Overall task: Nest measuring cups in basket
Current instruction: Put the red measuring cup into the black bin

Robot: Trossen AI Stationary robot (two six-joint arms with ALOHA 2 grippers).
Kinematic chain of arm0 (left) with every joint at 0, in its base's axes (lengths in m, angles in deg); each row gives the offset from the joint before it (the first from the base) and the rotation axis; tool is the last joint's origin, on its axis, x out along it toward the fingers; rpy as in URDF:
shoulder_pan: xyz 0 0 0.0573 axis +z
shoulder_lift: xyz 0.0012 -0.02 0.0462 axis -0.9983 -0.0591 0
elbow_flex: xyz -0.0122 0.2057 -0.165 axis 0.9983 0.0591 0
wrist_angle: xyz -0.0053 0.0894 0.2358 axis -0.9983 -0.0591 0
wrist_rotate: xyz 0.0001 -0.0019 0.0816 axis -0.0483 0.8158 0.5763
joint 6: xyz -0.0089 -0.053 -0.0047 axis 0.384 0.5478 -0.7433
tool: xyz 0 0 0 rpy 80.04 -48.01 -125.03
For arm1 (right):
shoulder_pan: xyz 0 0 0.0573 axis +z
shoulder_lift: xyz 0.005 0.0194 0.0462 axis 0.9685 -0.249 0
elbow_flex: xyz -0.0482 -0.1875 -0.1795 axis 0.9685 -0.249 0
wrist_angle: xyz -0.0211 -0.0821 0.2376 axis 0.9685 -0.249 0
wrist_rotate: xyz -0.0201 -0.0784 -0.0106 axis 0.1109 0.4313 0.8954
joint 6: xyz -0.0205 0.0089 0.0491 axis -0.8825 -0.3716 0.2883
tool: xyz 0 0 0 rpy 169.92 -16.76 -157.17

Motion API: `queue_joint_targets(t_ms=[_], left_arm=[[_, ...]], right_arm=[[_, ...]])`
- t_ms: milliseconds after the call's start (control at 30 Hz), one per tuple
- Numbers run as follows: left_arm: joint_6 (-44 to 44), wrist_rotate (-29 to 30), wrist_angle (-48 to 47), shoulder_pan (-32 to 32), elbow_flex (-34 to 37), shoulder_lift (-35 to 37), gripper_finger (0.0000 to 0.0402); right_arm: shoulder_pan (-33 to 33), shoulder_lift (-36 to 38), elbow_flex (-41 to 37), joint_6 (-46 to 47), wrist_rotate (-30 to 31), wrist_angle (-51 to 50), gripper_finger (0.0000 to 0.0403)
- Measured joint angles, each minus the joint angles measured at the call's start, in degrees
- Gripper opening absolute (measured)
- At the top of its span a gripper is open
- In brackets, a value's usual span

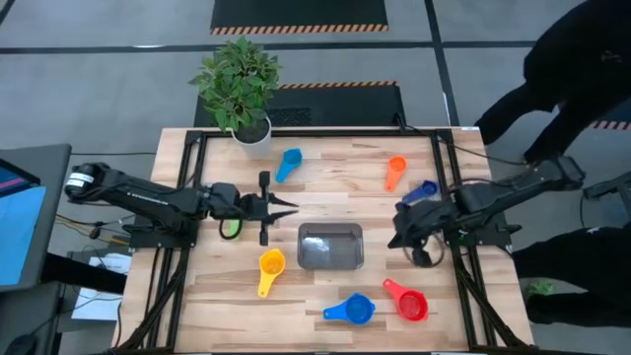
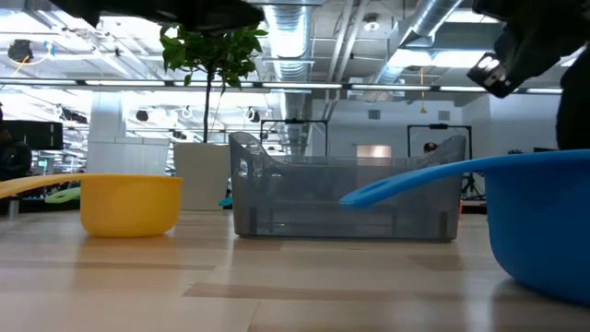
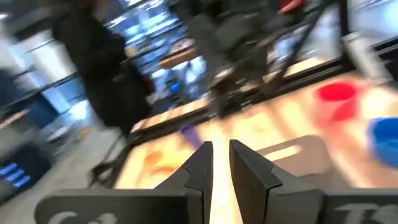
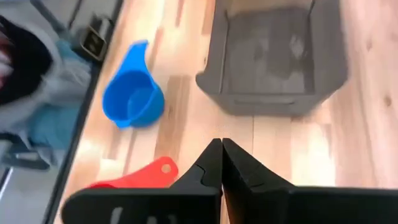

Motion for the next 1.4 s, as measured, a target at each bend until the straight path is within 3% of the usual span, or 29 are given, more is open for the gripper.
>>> queue_joint_targets(t_ms=[100,200,367,533,733,1000,1133,1267,1400], left_arm=[[5.21,8.50,-2.80,0.10,0.00,0.28,0.0046],[5.78,11.30,-3.31,0.04,0.00,0.25,0.0046],[4.94,9.26,-4.68,-0.10,0.00,0.17,0.0046],[3.55,5.63,-6.81,-1.66,0.00,0.15,0.0046],[8.16,5.52,-6.24,-3.49,0.00,0.15,0.0046],[13.18,5.43,-7.60,-4.30,0.00,0.15,0.0046],[13.67,5.20,-9.77,-4.33,0.00,0.15,0.0046],[13.67,5.22,-10.74,-4.33,0.00,0.15,0.0046],[13.67,5.20,-10.87,-4.33,0.00,0.15,0.0046]], right_arm=[[-0.56,-5.05,0.35,1.81,0.09,2.19,0.0017],[-1.66,-10.38,0.35,5.68,0.89,4.41,0.0019],[-1.59,-19.77,0.35,8.12,-1.11,5.85,0.0029],[0.85,-26.32,2.36,11.39,-11.55,-3.03,0.0017],[2.10,-26.40,12.98,13.18,-11.53,-16.86,0.0009],[11.46,-23.16,17.53,34.31,-18.22,-16.78,0.0051],[19.29,-22.44,17.53,42.15,-17.08,-16.70,0.0053],[25.49,-23.68,17.53,46.17,-8.06,-16.82,0.0054],[26.65,-26.15,17.50,49.12,-1.90,-20.23,0.0057]])
